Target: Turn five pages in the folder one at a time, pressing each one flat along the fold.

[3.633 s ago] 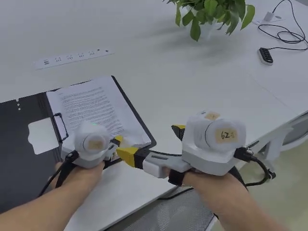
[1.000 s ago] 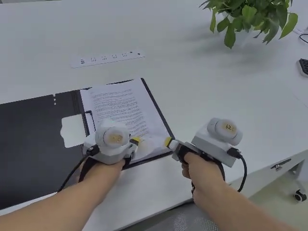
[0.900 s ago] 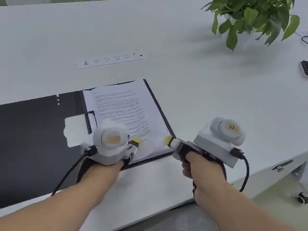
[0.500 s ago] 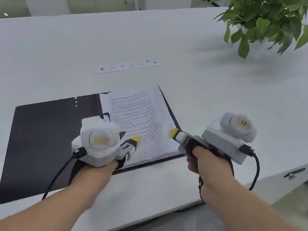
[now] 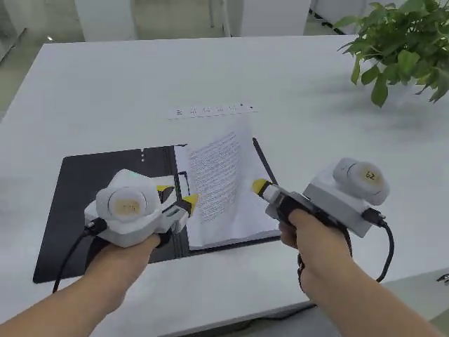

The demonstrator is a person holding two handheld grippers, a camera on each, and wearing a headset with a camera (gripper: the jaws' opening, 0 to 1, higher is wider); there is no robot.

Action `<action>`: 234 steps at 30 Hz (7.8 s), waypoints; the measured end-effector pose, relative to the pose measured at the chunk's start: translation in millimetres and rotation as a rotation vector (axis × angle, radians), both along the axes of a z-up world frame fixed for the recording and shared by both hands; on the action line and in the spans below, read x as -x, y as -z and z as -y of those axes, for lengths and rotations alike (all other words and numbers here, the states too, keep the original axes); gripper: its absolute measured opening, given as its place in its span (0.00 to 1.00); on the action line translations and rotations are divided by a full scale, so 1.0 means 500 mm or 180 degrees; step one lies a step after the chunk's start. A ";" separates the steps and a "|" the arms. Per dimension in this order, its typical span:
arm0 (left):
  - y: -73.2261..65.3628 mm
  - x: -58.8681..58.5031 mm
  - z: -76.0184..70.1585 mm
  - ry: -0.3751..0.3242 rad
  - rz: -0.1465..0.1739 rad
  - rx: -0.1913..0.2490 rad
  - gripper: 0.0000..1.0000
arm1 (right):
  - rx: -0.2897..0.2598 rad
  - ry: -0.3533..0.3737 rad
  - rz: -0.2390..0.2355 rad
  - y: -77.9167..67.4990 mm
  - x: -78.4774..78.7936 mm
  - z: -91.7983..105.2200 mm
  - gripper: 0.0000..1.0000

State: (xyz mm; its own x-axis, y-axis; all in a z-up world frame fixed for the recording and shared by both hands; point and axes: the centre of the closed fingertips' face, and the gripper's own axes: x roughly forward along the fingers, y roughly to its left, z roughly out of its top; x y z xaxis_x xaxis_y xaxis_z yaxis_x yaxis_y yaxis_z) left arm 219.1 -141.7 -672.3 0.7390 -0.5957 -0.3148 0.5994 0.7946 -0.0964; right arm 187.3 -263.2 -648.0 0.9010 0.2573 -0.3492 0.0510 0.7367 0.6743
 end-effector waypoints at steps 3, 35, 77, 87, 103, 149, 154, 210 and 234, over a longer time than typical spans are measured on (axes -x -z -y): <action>-0.022 0.001 -0.021 -0.0041 0.0075 0.0032 0.27 | 0.0086 -0.0105 0.0090 -0.021 -0.002 -0.023 0.00; -0.106 0.021 -0.330 -0.0836 0.0382 0.0152 0.26 | 0.0392 -0.1262 -0.0017 0.014 -0.015 -0.416 0.00; 0.061 0.055 -0.400 -0.0904 -0.0280 -0.0135 0.26 | 0.0842 -0.1954 -0.0346 0.224 0.004 -0.555 0.02; 0.112 0.019 -0.329 -0.0862 -0.0517 -0.0187 0.26 | 0.0832 -0.1428 -0.0122 0.175 -0.038 -0.402 0.00; 0.230 0.035 -0.225 -0.0817 -0.0832 -0.0533 0.27 | 0.0926 -0.0927 -0.0049 0.195 -0.080 -0.199 0.00; 0.241 0.026 -0.232 -0.0939 -0.0535 -0.0445 0.26 | 0.0963 -0.1110 0.0163 0.242 -0.332 -0.227 0.00; 0.241 0.025 -0.232 -0.0957 -0.0526 -0.0420 0.26 | 0.0992 -0.1034 0.0222 0.236 -0.362 -0.221 0.00; 0.239 0.025 -0.227 -0.0959 -0.0494 -0.0409 0.26 | 0.1227 -0.1403 0.0444 0.237 -0.393 -0.203 0.00; 0.245 0.023 -0.228 -0.0952 -0.0476 -0.0406 0.26 | 0.0902 -0.1481 0.0311 0.236 -0.268 -0.197 0.00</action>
State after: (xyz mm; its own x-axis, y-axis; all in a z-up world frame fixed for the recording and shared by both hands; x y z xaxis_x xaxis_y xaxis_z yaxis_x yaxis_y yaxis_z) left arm 207.6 -27.9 -794.6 0.8149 -0.3088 -0.4905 0.3252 0.9441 -0.0541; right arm 321.2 -164.9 -766.2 0.7464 0.5441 -0.3832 -0.3761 0.8199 0.4317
